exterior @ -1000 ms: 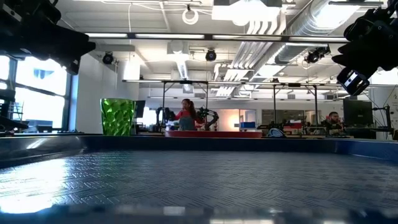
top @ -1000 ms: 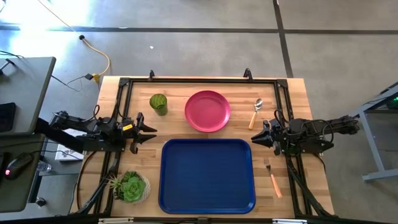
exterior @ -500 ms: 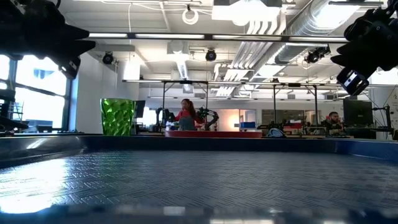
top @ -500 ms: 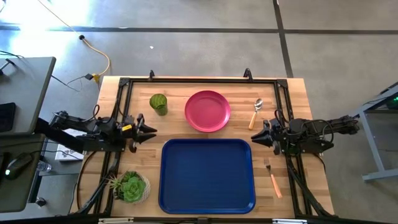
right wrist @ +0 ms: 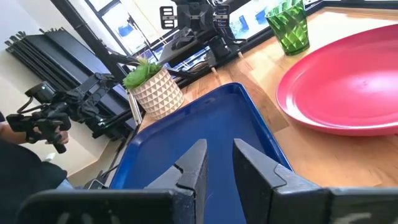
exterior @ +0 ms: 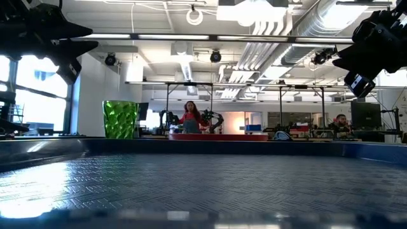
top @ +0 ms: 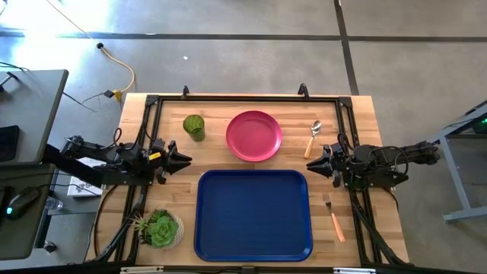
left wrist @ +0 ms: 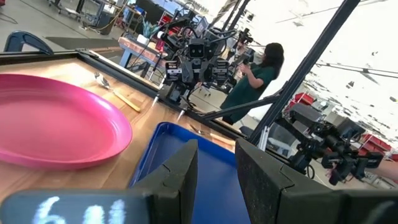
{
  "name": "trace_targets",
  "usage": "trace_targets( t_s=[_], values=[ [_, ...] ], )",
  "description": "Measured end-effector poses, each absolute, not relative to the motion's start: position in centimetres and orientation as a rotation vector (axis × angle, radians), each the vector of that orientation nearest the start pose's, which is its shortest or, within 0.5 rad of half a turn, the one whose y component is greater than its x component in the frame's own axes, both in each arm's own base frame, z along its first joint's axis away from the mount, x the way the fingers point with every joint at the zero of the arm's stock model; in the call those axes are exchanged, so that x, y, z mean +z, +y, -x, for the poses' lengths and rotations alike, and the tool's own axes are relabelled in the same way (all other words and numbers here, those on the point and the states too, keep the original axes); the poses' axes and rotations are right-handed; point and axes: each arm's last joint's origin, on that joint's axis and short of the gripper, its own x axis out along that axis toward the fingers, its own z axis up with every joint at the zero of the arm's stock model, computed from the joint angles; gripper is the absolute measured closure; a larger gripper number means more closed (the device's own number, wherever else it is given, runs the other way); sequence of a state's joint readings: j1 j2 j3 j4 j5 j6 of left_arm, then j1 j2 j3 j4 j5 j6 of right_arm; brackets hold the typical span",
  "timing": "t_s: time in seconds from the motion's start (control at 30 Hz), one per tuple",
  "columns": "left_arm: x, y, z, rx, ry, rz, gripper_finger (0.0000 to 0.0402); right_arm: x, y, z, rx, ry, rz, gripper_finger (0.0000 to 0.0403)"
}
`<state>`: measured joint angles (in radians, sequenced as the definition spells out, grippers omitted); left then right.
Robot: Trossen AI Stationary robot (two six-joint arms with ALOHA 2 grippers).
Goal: Pick and place plate/cup/fork/spoon on tray
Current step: Put the green cup on the blue serving tray
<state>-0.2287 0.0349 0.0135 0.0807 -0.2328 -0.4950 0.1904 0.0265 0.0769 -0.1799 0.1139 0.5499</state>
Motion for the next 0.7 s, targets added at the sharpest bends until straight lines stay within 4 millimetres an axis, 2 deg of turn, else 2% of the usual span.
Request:
trace_targets(
  t_s=[0.47,0.7],
  values=[
    [17.3,-1.48,-9.71,0.021,-0.064,0.493,0.0302,17.03,1.45,-9.24,0.039,0.146,-0.531,0.0336],
    [17.3,-1.4,-9.71,0.047,-0.069,0.493,0.0275,17.03,1.45,-9.24,0.037,0.146,-0.558,0.0336]
  ],
)
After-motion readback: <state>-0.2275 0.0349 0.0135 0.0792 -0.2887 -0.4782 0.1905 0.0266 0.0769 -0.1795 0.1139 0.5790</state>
